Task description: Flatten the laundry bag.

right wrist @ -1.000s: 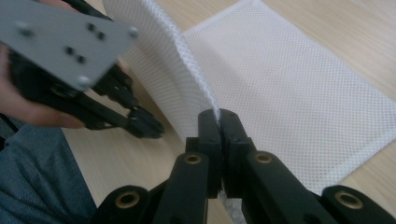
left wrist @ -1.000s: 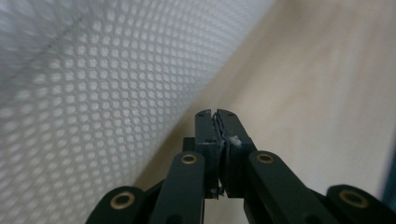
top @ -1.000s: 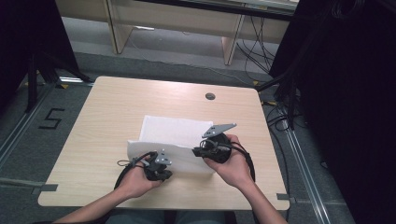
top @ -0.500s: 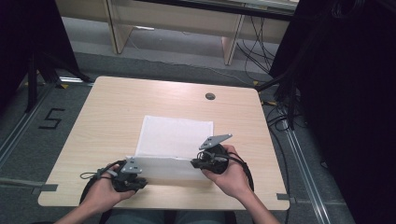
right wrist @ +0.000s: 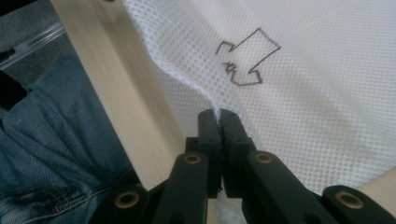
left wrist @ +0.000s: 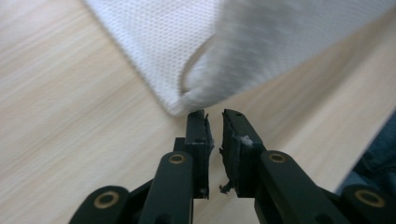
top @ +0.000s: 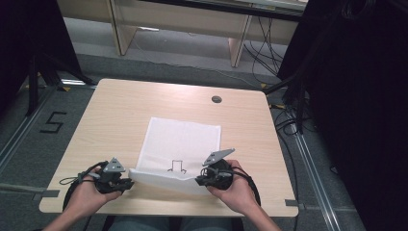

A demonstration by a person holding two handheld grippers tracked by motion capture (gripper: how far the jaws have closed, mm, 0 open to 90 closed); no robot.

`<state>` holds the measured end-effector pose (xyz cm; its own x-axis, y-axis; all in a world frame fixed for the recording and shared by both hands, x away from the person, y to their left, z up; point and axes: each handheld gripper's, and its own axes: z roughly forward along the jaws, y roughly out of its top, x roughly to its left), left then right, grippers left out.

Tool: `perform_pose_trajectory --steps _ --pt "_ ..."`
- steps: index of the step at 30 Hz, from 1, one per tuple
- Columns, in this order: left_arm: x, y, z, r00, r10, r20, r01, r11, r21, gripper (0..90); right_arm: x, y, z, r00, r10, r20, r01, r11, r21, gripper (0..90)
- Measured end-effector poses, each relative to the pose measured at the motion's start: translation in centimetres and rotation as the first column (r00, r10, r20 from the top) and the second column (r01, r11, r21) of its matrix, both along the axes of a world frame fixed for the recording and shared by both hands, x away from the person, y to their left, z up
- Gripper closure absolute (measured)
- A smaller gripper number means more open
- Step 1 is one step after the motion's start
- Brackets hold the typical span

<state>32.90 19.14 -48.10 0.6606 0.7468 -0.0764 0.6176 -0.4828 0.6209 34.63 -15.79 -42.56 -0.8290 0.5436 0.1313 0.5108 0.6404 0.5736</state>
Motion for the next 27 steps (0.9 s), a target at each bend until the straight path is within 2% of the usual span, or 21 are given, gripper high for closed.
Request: perform_pose_trajectory --steps 1,2,4,7,10,12,13,15,16,17,19,20,21,22,24,27 --pt "0.1 0.3 0.0 0.9999 0.008 0.007 -0.008 0.9999 0.009 77.6 -0.2 0.1 -0.2 0.9999 0.003 -0.016 -0.003 1.000 -0.003 89.5" --pt "0.3 0.5 0.0 0.9995 0.028 0.017 -0.028 0.9996 0.009 76.7 -0.2 0.2 -0.4 0.9999 0.016 -0.001 -0.016 1.000 -0.008 89.4" --pt "0.6 1.1 0.0 0.9983 0.045 0.037 -0.046 0.9985 0.030 75.9 -0.5 0.3 -0.7 0.9995 0.023 -0.021 -0.023 1.000 -0.017 89.3" --pt "1.1 1.8 0.0 0.9954 0.082 0.050 -0.083 0.9964 0.015 73.8 -0.8 0.6 -1.1 0.9980 0.050 -0.039 -0.052 0.998 -0.029 89.4" --pt "1.5 2.2 -0.1 0.9939 0.097 0.054 -0.097 0.9952 0.012 72.7 -0.9 0.6 -1.3 0.9974 0.055 -0.047 -0.057 0.998 -0.032 89.3" --pt "1.5 2.2 0.0 0.9938 0.082 0.075 -0.083 0.9965 0.008 71.1 -1.0 0.7 -1.6 0.9962 0.064 -0.058 -0.066 0.997 -0.034 89.3" --pt "1.5 2.2 0.2 0.9939 0.056 0.095 -0.058 0.9982 0.018 69.4 -1.1 0.7 -1.7 0.9962 0.064 -0.060 -0.066 0.997 -0.038 89.2" --pt "1.5 1.8 0.4 0.9912 0.049 0.123 -0.050 0.9987 0.006 67.9 -1.2 0.8 -2.1 0.9945 0.061 -0.085 -0.065 0.997 -0.048 89.2" --pt "1.5 1.7 0.5 0.9914 0.030 0.127 -0.032 0.9994 0.014 67.3 -1.3 0.7 -2.3 0.9937 0.070 -0.088 -0.075 0.996 -0.049 89.1" --pt "1.4 1.4 0.5 0.9892 0.038 0.142 -0.038 0.9993 -0.006 66.9 -1.3 0.7 -2.5 0.9936 0.070 -0.089 -0.075 0.996 -0.055 89.1" --pt "1.5 1.4 0.5 0.9901 0.008 0.140 -0.010 0.9998 0.019 66.1 -1.3 0.7 -2.7 0.9924 0.069 -0.101 -0.076 0.995 -0.060 89.1" --pt "1.5 1.2 0.4 0.9917 0.014 0.128 -0.015 0.9999 0.004 65.6 -1.3 0.7 -2.9 0.9921 0.072 -0.103 -0.079 0.995 -0.063 89.0" --pt "1.5 1.2 0.4 0.9911 -0.004 0.133 0.001 0.9998 0.022 64.9 -1.3 0.7 -3.1 0.9914 0.072 -0.109 -0.080 0.994 -0.070 88.9" --pt "1.5 1.1 0.3 0.9919 -0.002 0.127 0.001 1.0000 0.010 64.9 -1.3 0.7 -3.1 0.9914 0.072 -0.109 -0.080 0.994 -0.070 88.9" --pt "1.5 0.9 0.2 0.9914 -0.011 0.130 0.011 0.9999 -0.002 64.0 -1.2 0.7 -3.3 0.9904 0.073 -0.118 -0.082 0.994 -0.076 88.9" --pt "1.6 0.5 0.3 0.9875 -0.050 0.149 0.048 0.9987 0.019 63.3 -1.1 0.7 -3.5 0.9894 0.069 -0.127 -0.080 0.993 -0.082 88.7"
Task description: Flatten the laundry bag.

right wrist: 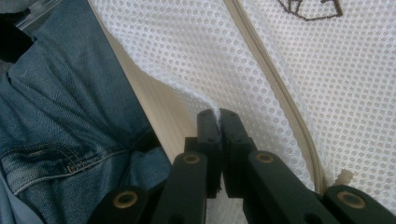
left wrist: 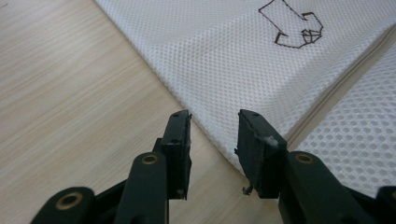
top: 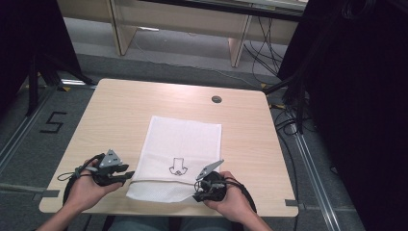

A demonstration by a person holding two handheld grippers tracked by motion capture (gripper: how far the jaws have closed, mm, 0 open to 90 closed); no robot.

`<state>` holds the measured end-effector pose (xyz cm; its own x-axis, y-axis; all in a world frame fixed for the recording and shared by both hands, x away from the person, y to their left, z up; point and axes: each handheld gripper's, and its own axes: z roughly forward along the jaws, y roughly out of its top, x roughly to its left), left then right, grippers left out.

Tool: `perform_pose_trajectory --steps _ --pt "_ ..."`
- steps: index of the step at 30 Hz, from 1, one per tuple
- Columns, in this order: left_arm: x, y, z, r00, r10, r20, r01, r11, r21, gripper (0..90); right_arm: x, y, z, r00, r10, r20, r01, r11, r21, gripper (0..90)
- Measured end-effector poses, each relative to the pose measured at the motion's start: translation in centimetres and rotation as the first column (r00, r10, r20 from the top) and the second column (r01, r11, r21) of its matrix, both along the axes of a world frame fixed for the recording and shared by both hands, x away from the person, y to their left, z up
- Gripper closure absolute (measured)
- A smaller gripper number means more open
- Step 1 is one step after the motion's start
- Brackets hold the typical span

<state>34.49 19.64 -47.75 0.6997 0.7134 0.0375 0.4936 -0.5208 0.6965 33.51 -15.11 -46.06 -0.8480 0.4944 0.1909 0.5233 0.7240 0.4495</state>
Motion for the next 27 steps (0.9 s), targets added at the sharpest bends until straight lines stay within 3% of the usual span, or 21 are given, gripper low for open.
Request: perform_pose_trajectory --steps 1,3,4,10,14,15,17,19,20,22,23,25,26,27 --pt "-0.1 -0.3 -0.2 0.9999 0.010 -0.010 -0.010 0.9997 -0.022 63.1 0.0 0.0 -0.1 1.0000 -0.002 -0.003 0.002 1.000 -0.004 88.6" --pt "-0.1 -0.6 -0.2 0.9999 -0.011 -0.007 0.011 0.9999 -0.005 62.8 0.2 -0.1 -0.3 0.9999 -0.004 -0.016 0.004 1.000 -0.011 88.4" --pt "-0.2 -1.4 -0.6 0.9998 -0.003 -0.017 0.002 0.9985 -0.054 62.7 0.2 -0.1 -0.4 0.9998 -0.010 -0.019 0.010 1.000 -0.017 88.3" --pt "-0.2 -2.1 -0.6 0.9990 -0.044 -0.007 0.044 0.9973 -0.059 62.2 0.6 -0.3 -0.8 0.9996 -0.014 -0.025 0.013 1.000 -0.026 88.1" --pt "-0.2 -2.6 -0.8 0.9990 -0.044 -0.007 0.043 0.9964 -0.074 61.8 1.0 -0.5 -1.0 0.9992 -0.021 -0.034 0.020 0.999 -0.038 87.6" --pt "-0.1 -2.6 -0.7 0.9983 -0.058 0.006 0.058 0.9966 -0.058 61.7 1.1 -0.6 -1.1 0.9991 -0.024 -0.034 0.023 0.999 -0.037 87.2" --pt "-0.2 -2.8 -0.8 0.9989 -0.047 -0.004 0.047 0.9957 -0.080 61.2 1.3 -0.8 -1.3 0.9987 -0.037 -0.036 0.035 0.998 -0.047 85.3" --pt "-0.1 -2.8 -0.7 0.9973 -0.073 0.004 0.073 0.9952 -0.065 61.0 1.4 -0.9 -1.3 0.9985 -0.039 -0.037 0.038 0.998 -0.048 83.7" --pt "-0.1 -2.8 -0.7 0.9980 -0.062 0.009 0.062 0.9951 -0.076 60.8 1.3 -0.9 -1.2 0.9962 -0.068 -0.055 0.065 0.997 -0.052 81.7" --pt "-0.1 -2.6 -0.5 0.9995 -0.028 0.014 0.029 0.9916 -0.126 60.4 1.2 -1.1 -0.8 0.9966 -0.075 -0.034 0.074 0.997 -0.024 73.7" --pt "-0.1 -2.6 -0.5 0.9995 -0.028 0.014 0.029 0.9916 -0.126 60.4 1.2 -1.1 -0.8 0.9966 -0.075 -0.034 0.074 0.997 -0.024 73.7" --pt "0.0 -2.2 -0.4 0.9996 -0.019 0.022 0.022 0.9929 -0.117 60.4 1.1 -1.4 0.0 0.9954 -0.091 -0.030 0.091 0.996 0.023 70.6" --pt "0.0 -2.2 -0.4 0.9998 -0.016 0.009 0.017 0.9904 -0.137 60.4 1.2 -1.9 0.5 0.9934 -0.110 -0.033 0.112 0.991 0.068 67.3" --pt "0.1 -2.1 -0.4 0.9999 -0.011 0.010 0.012 0.9903 -0.139 60.4 1.2 -1.9 0.5 0.9934 -0.110 -0.033 0.112 0.991 0.068 67.3"
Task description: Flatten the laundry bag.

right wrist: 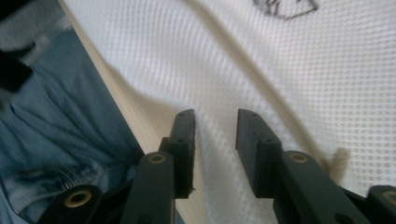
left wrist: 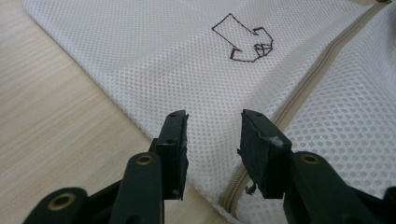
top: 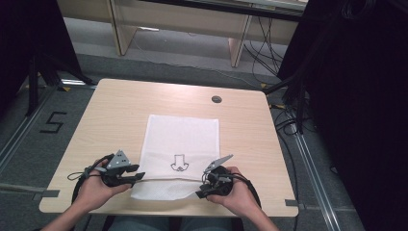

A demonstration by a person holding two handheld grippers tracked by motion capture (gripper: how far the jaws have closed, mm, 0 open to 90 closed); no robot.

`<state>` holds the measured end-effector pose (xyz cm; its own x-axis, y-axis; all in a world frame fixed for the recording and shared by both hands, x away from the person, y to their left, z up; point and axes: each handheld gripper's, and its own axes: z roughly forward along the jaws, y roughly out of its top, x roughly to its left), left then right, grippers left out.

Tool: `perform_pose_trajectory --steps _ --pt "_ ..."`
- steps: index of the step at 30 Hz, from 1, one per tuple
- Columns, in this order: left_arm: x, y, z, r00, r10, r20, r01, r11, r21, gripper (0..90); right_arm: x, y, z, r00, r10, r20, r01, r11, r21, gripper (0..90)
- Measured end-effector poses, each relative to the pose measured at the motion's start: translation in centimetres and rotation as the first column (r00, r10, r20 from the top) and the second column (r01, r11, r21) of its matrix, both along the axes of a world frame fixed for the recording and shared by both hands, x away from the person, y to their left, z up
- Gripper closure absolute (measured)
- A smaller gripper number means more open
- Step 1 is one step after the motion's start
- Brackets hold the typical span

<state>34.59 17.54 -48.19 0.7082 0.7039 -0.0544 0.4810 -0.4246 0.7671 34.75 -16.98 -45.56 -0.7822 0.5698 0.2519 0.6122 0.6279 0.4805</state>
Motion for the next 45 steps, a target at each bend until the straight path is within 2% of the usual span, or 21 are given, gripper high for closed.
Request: perform_pose_trajectory --steps 1,6,8,9,11,12,13,15,17,18,20,22,24,25,27,32,33,36,38,43,45 --pt "0.0 0.1 0.0 0.9998 -0.016 -0.010 0.016 0.9998 -0.009 60.6 0.3 -0.6 0.5 0.9996 -0.024 0.013 0.023 0.999 0.033 66.1" --pt "0.0 -0.1 0.1 0.9995 -0.016 -0.027 0.014 0.9982 -0.059 63.0 0.7 -1.6 1.0 0.9967 -0.081 0.004 0.080 0.994 0.077 63.7" --pt "-0.2 -0.4 -0.1 0.9986 -0.024 -0.048 0.021 0.9970 -0.075 64.7 1.1 -2.1 0.8 0.9966 -0.081 0.019 0.079 0.995 0.054 67.4" --pt "-0.1 -0.5 -0.1 0.9970 -0.056 -0.054 0.052 0.9960 -0.073 66.5 1.2 -2.3 0.6 0.9956 -0.094 0.009 0.093 0.995 0.037 70.8" --pt "-0.4 -1.2 -0.4 0.9937 -0.071 -0.087 0.062 0.9932 -0.099 70.5 1.2 -2.4 0.3 0.9947 -0.103 0.004 0.103 0.995 -0.019 77.1" --pt "-0.4 -1.6 -0.5 0.9917 -0.082 -0.099 0.072 0.9926 -0.098 74.4 1.3 -2.4 0.0 0.9930 -0.118 0.002 0.118 0.990 -0.075 82.7" --pt "-0.5 -1.9 -0.6 0.9889 -0.095 -0.115 0.083 0.9910 -0.105 74.4 1.3 -2.4 0.0 0.9930 -0.118 0.002 0.118 0.990 -0.075 82.7" --pt "-0.6 -2.7 -0.8 0.9856 -0.112 -0.126 0.101 0.9903 -0.096 76.9 1.5 -2.4 -0.2 0.9914 -0.131 0.001 0.130 0.985 -0.116 87.3" --pt "-0.6 -3.6 -1.2 0.9808 -0.143 -0.133 0.137 0.9893 -0.050 77.9 1.7 -2.4 -0.7 0.9890 -0.147 -0.016 0.143 0.979 -0.148 90.0" --pt "-0.6 -3.6 -1.2 0.9808 -0.143 -0.133 0.137 0.9893 -0.050 78.0 1.8 -2.4 -0.9 0.9889 -0.147 -0.017 0.143 0.976 -0.164 90.0" --pt "-0.5 -3.8 -1.4 0.9771 -0.165 -0.135 0.167 0.9858 0.008 78.4 2.1 -2.3 -1.4 0.9904 -0.137 -0.017 0.131 0.974 -0.186 90.0" --pt "-0.5 -3.9 -1.5 0.9782 -0.155 -0.138 0.158 0.9874 0.010 78.5 2.2 -2.2 -1.8 0.9909 -0.132 -0.024 0.125 0.973 -0.194 90.0" --pt "-0.3 -3.8 -1.6 0.9752 -0.170 -0.142 0.177 0.9832 0.043 78.7 2.4 -2.1 -2.0 0.9875 -0.149 -0.053 0.136 0.972 -0.189 90.0" --pt "-0.3 -3.8 -1.8 0.9764 -0.157 -0.149 0.164 0.9856 0.040 79.0 2.6 -1.9 -2.0 0.9888 -0.146 -0.027 0.138 0.969 -0.204 90.0" --pt "-0.2 -3.8 -1.9 0.9774 -0.143 -0.156 0.151 0.9878 0.040 79.0 2.7 -1.8 -2.1 0.9885 -0.150 -0.018 0.143 0.968 -0.207 90.0" --pt "0.2 -3.5 -2.0 0.9792 -0.129 -0.156 0.140 0.9886 0.056 78.7 3.0 -1.6 -2.4 0.9837 -0.173 -0.048 0.162 0.971 -0.177 90.0" --pt "0.2 -3.5 -2.1 0.9790 -0.120 -0.165 0.131 0.9899 0.054 78.7 3.2 -1.7 -2.4 0.9862 -0.161 -0.038 0.152 0.972 -0.179 90.0" --pt "0.6 -3.4 -2.1 0.9809 -0.118 -0.154 0.130 0.9891 0.069 78.6 3.4 -1.5 -2.4 0.9816 -0.186 -0.046 0.175 0.970 -0.170 90.0" --pt "0.8 -3.4 -2.2 0.9816 -0.102 -0.161 0.113 0.9916 0.061 78.5 3.9 -1.5 -2.6 0.9841 -0.177 -0.017 0.172 0.972 -0.157 90.0" --pt "1.4 -3.2 -2.2 0.9848 -0.085 -0.152 0.095 0.9935 0.062 78.4 4.0 -1.4 -2.6 0.9803 -0.194 -0.036 0.187 0.971 -0.152 90.0" --pt "1.4 -3.2 -2.2 0.9842 -0.088 -0.154 0.098 0.9932 0.062 78.4 4.2 -1.5 -2.7 0.9823 -0.186 -0.021 0.181 0.973 -0.145 90.0"
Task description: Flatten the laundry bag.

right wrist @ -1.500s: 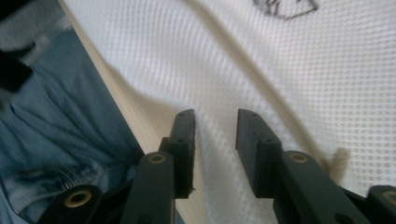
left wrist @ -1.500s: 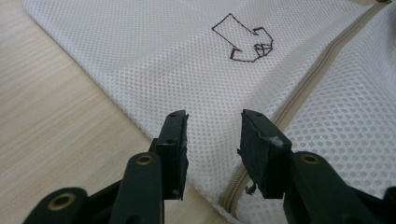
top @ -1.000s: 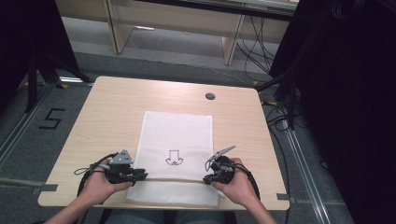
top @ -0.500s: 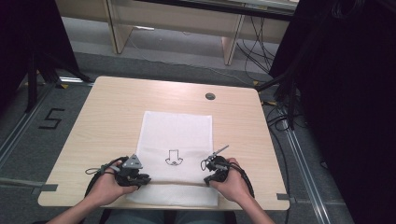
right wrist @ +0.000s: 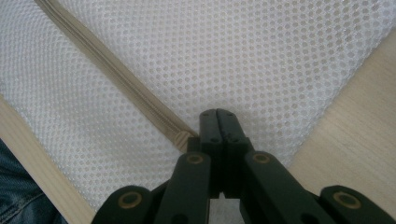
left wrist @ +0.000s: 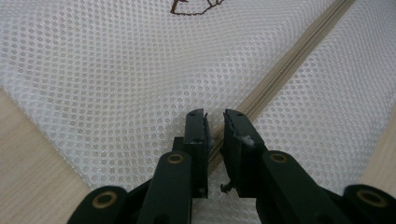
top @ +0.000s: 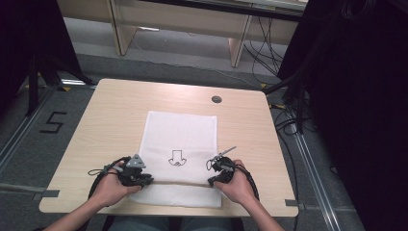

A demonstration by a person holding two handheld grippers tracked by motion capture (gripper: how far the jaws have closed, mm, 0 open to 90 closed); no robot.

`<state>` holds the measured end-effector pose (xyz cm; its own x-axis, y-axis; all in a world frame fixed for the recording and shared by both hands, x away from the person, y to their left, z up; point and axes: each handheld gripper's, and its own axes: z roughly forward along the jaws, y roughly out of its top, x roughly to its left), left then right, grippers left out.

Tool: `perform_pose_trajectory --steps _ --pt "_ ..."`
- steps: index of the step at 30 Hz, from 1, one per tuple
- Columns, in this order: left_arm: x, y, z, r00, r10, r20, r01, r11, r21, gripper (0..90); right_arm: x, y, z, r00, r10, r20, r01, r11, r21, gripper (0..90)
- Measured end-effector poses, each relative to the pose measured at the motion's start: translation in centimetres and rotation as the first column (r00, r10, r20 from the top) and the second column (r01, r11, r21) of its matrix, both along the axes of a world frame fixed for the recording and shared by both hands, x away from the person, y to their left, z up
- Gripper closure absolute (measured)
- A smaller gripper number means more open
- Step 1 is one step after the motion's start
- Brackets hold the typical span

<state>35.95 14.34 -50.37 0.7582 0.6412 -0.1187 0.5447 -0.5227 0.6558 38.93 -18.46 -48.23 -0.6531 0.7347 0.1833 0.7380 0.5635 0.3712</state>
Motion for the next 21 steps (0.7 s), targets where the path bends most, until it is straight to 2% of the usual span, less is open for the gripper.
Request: perform_pose_trajectory --steps 1,2,7,8,9,10,11,13,15,17,19,20,21 --pt "0.0 0.0 0.0 1.0000 0.000 0.008 0.000 0.9999 0.013 78.3 0.0 0.0 0.0 1.0000 0.005 0.000 -0.005 1.000 0.004 90.0" --pt "-0.1 -0.1 0.0 1.0000 0.005 -0.002 -0.005 1.0000 0.005 78.3 0.0 0.0 0.0 1.0000 0.005 0.000 -0.005 1.000 0.004 90.0" --pt "-0.2 0.0 0.0 1.0000 0.004 -0.001 -0.004 1.0000 0.003 78.2 0.1 -0.1 -0.1 0.9999 0.010 0.008 -0.011 1.000 0.013 90.0" --pt "-0.1 0.1 0.1 1.0000 -0.007 0.007 0.006 0.9999 0.014 78.0 0.0 -0.2 -0.1 0.9999 0.007 0.015 -0.007 1.000 0.022 88.2" --pt "-0.1 0.1 0.1 1.0000 0.003 0.008 -0.003 0.9999 0.012 77.4 0.1 -0.3 0.1 1.0000 0.006 -0.001 -0.006 1.000 0.029 85.0" --pt "-0.1 0.1 0.1 1.0000 0.002 0.003 -0.002 1.0000 -0.003 76.4 0.1 -0.5 0.3 0.9995 0.008 0.031 -0.009 0.999 0.034 84.0" --pt "-0.2 0.1 0.1 0.9999 0.014 -0.003 -0.014 0.9996 -0.023 74.6 -0.1 -0.5 0.6 0.9974 -0.054 0.047 0.054 0.999 -0.001 83.2" --pt "-0.1 0.2 0.3 0.9997 0.016 0.016 -0.016 0.9992 -0.036 70.4 -0.3 -0.8 1.3 0.9950 -0.072 0.069 0.069 0.997 0.046 81.3" --pt "0.1 0.3 0.4 0.9989 0.023 0.042 -0.021 0.9982 -0.057 66.8 -0.3 -1.5 1.6 0.9911 -0.075 0.111 0.068 0.996 0.064 78.9" --pt "0.1 0.3 0.6 0.9983 0.014 0.057 -0.009 0.9968 -0.080 63.0 -0.3 -1.9 1.5 0.9914 -0.077 0.106 0.070 0.995 0.075 77.3" --pt "0.2 0.2 0.7 0.9976 0.004 0.070 0.002 0.9964 -0.085 59.4 -0.6 -2.4 1.4 0.9902 -0.095 0.102 0.086 0.992 0.091 76.2" --pt "0.2 0.1 0.6 0.9974 0.009 0.072 -0.002 0.9955 -0.095 57.9 -0.6 -2.6 1.4 0.9909 -0.094 0.097 0.084 0.991 0.102 75.4" --pt "0.1 0.0 0.6 0.9975 0.014 0.069 -0.007 0.9948 -0.101 56.0 -0.9 -2.7 1.5 0.9890 -0.114 0.094 0.105 0.990 0.095 74.8"
